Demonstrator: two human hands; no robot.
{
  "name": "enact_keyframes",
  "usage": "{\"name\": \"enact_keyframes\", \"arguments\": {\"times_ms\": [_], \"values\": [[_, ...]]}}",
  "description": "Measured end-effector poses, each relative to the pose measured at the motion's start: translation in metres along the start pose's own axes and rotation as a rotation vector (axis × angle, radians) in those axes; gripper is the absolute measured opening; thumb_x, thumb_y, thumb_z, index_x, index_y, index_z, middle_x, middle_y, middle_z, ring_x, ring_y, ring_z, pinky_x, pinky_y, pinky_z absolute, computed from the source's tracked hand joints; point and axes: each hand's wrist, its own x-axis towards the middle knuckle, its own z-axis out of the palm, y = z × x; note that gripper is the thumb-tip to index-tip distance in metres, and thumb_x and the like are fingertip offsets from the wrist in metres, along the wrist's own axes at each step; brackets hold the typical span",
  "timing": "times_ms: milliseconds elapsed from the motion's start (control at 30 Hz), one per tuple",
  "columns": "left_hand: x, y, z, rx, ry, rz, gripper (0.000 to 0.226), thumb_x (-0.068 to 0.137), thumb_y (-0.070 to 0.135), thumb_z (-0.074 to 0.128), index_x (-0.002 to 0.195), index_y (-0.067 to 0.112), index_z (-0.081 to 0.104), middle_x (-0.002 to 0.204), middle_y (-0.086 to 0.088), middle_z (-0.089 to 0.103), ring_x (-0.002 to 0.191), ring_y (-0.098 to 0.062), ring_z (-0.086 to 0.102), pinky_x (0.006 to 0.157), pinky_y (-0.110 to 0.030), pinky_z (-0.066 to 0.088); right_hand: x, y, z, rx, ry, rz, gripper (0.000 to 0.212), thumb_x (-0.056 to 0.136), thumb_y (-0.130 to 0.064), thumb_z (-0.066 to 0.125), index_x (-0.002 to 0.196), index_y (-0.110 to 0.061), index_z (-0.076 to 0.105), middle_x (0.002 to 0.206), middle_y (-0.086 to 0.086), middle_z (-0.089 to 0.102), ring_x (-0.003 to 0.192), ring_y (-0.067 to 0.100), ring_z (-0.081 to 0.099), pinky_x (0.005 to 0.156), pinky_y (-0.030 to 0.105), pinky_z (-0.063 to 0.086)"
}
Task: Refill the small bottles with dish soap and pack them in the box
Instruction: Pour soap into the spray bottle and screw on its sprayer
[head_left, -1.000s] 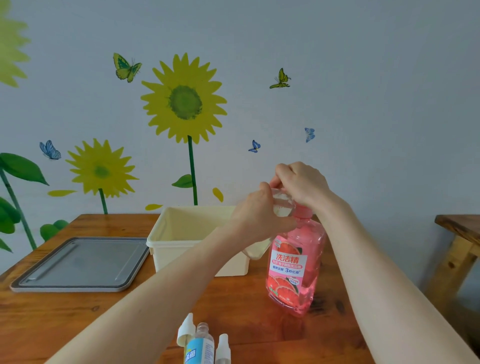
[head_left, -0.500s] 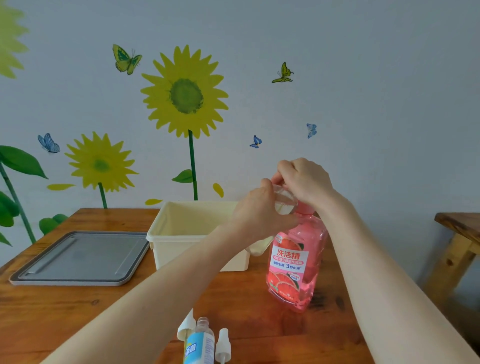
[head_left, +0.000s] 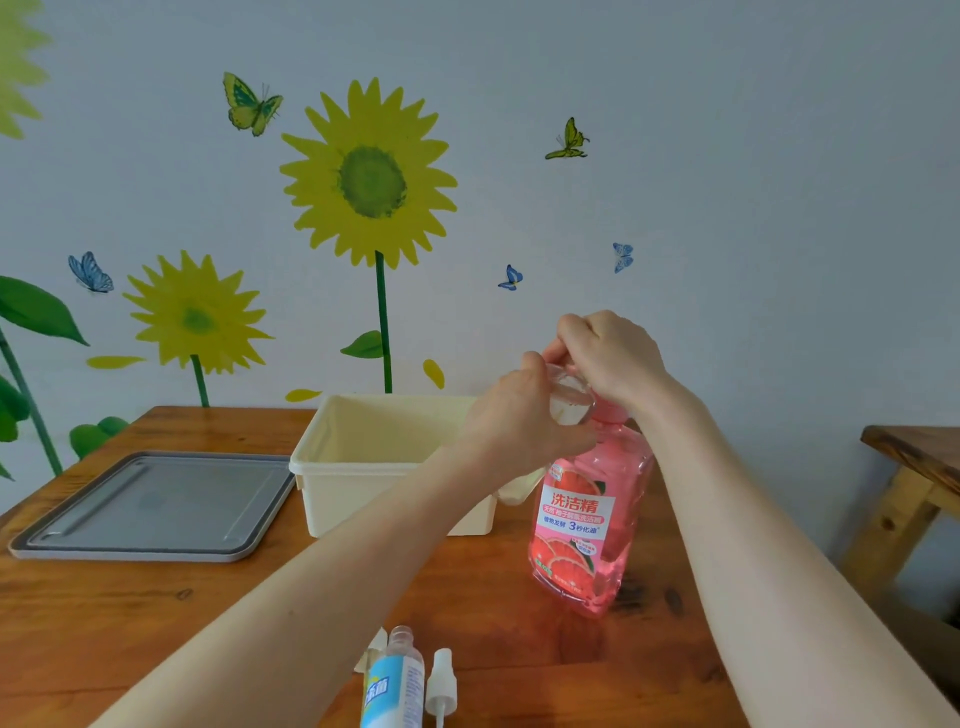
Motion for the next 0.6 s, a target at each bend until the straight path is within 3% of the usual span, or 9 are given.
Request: {"name": "enact_keyframes", "arguments": {"times_ms": [300, 433, 600], "values": [[-0.001, -0.003, 0.001, 0.063, -0.054, -0.038, 0.056, 0.067, 0.043, 0.070, 0.103, 0.017, 0.035, 0.088, 0.004, 0.053, 0.073, -0.012, 0.053, 0.058, -0.029, 0.049, -0.003, 0.001, 0.004, -0.040, -0.016, -0.007, 0.042, 0.088, -0.027, 0.033, 0.082, -0.016, 0.074, 0.090, 0.000, 0.072, 0.086, 0.025, 0.060, 0.075, 0.033, 0.042], [0.004, -0.001, -0.003, 0.053, -0.026, -0.014, 0.056, 0.067, 0.046, 0.070, 0.096, 0.021, 0.030, 0.074, 0.011, 0.046, 0.065, -0.003, 0.048, 0.048, -0.021, 0.039, 0.004, 0.000, -0.001, 0.028, -0.007, 0.001, 0.043, 0.087, -0.026, 0.033, 0.079, -0.017, 0.074, 0.082, -0.007, 0.071, 0.082, 0.020, 0.059, 0.065, 0.025, 0.040], [0.001, -0.007, 0.011, 0.054, -0.024, -0.025, 0.052, 0.068, 0.043, 0.069, 0.096, 0.020, 0.030, 0.074, 0.012, 0.045, 0.068, -0.008, 0.051, 0.056, -0.027, 0.048, -0.002, 0.006, 0.009, 0.008, 0.023, -0.001, 0.042, 0.088, -0.027, 0.033, 0.079, -0.019, 0.074, 0.087, -0.006, 0.072, 0.083, 0.021, 0.059, 0.071, 0.030, 0.039]]}}
